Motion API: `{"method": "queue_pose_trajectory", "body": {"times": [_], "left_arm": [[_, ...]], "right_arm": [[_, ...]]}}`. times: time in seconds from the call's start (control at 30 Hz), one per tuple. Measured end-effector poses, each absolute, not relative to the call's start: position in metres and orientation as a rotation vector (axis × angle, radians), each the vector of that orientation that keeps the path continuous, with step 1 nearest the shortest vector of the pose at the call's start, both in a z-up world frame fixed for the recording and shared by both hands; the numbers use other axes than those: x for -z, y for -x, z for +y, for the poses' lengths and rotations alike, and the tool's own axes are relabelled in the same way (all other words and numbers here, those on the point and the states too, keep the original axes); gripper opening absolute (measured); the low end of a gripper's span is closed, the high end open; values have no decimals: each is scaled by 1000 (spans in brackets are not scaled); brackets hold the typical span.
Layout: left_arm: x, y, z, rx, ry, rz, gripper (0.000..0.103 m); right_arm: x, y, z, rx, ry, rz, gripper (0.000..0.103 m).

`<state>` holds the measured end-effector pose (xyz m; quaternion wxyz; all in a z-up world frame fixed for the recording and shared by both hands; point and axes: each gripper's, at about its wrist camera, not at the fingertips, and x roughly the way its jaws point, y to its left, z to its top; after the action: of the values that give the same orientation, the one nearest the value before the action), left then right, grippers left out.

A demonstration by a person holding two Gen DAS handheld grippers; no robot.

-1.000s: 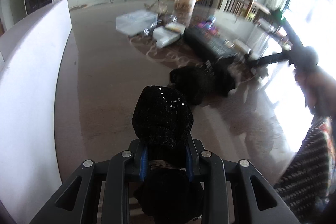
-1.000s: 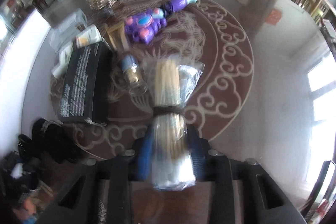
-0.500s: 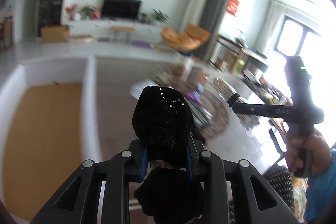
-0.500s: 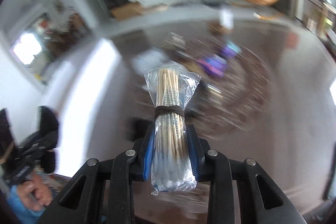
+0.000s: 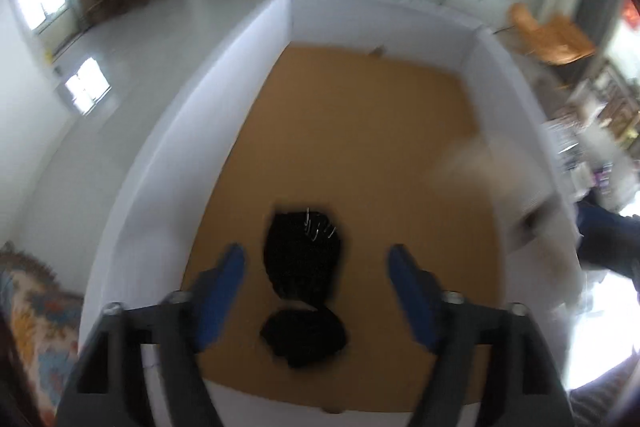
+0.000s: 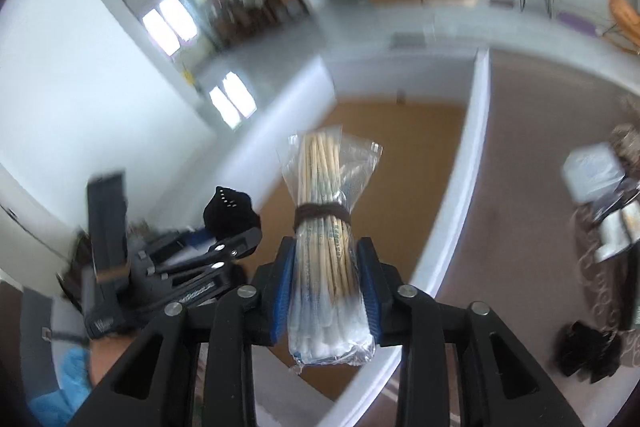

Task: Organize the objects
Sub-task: 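Carry slipper and swab bundle over the cardboard bin and open both tools, then bring both open tools back over the table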

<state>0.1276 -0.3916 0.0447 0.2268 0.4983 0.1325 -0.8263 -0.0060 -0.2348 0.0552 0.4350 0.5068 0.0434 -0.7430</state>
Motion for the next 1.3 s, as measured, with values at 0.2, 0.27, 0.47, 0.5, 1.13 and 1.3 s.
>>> {"method": "queue_pose_trajectory", "body": {"times": [0.2, 0.27, 0.47, 0.5, 1.13, 1.3], "left_arm": [[-56, -130, -371, 2372, -1249, 430, 75], [-72, -128, -353, 2446, -1167, 440, 75], [-115, -113, -242, 2812, -1084, 322, 85], [-120, -111, -214, 2888, -1097, 291, 91], [46, -8, -39, 2818, -1539, -38, 100], [50, 11, -35, 2854, -1492, -78, 103]], "right_arm": [[-63, -7, -204, 1906, -1176, 124, 85], [-73, -10, -172, 1999, -1103, 107, 93], [-41, 19, -40, 2400, -1069, 14, 98], [-29, 23, -12, 2495, -1089, 18, 98], [63, 58, 172, 2755, -1438, 46, 103], [67, 65, 174, 2765, -1429, 47, 103]]}}
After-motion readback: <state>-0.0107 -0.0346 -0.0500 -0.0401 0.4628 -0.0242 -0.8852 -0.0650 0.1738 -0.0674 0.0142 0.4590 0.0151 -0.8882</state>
